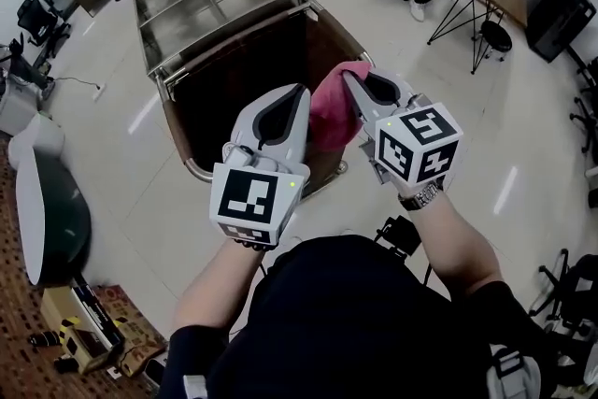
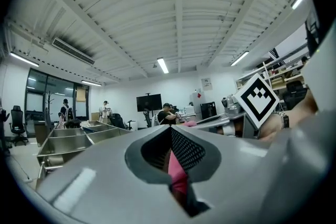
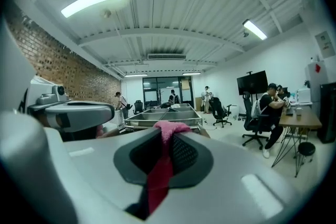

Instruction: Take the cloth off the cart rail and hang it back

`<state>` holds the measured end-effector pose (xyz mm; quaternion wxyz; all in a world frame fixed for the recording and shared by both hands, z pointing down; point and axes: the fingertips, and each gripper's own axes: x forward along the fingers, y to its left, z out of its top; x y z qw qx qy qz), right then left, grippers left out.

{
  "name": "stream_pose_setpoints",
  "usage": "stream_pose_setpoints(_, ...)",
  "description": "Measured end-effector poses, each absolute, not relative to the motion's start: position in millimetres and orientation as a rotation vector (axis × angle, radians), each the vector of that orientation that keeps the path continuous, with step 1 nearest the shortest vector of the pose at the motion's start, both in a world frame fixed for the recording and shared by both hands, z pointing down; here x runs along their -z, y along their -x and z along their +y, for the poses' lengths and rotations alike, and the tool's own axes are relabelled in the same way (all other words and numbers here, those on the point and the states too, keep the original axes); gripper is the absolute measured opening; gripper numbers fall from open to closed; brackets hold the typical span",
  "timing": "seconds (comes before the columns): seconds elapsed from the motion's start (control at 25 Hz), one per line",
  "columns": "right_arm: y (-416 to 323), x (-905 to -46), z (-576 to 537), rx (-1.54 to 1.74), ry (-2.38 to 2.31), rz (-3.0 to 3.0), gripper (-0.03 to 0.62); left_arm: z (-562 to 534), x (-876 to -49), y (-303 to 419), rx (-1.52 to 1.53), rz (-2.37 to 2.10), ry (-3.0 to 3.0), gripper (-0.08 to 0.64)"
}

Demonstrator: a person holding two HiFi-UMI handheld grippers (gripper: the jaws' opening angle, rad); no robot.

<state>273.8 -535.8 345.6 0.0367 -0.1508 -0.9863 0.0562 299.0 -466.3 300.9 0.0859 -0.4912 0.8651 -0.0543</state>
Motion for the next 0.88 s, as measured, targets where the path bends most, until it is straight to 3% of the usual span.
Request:
stream_pose_setpoints(0.2, -258.1, -363.6, -547.4, -0.203, 0.467, -2.980, 0.037, -470.5, -307.8, -292.6, 0.178, 2.645, 1.428, 0.003)
stream_pose_setpoints(0.32, -248.7, -373.7, -550.2, -0.243, 0.483, -2.939, 0.152, -472.9, -309.4, -284.9, 0.180, 2.644, 1.404, 0.003)
stream_pose_setpoints(0.4, -245.6, -377.7, -552.1, -0.257, 0.485, -2.925, 0.184, -473.2, -314.1, -282.2, 0.179, 2.676, 1.406, 0.003)
stream_pose_setpoints(0.88, -245.1, -377.4, -562.1, -0.247, 0.543, -2.916, 0.282, -485.1, -324.8, -289.0, 0.167, 2.699, 1.380, 0.003)
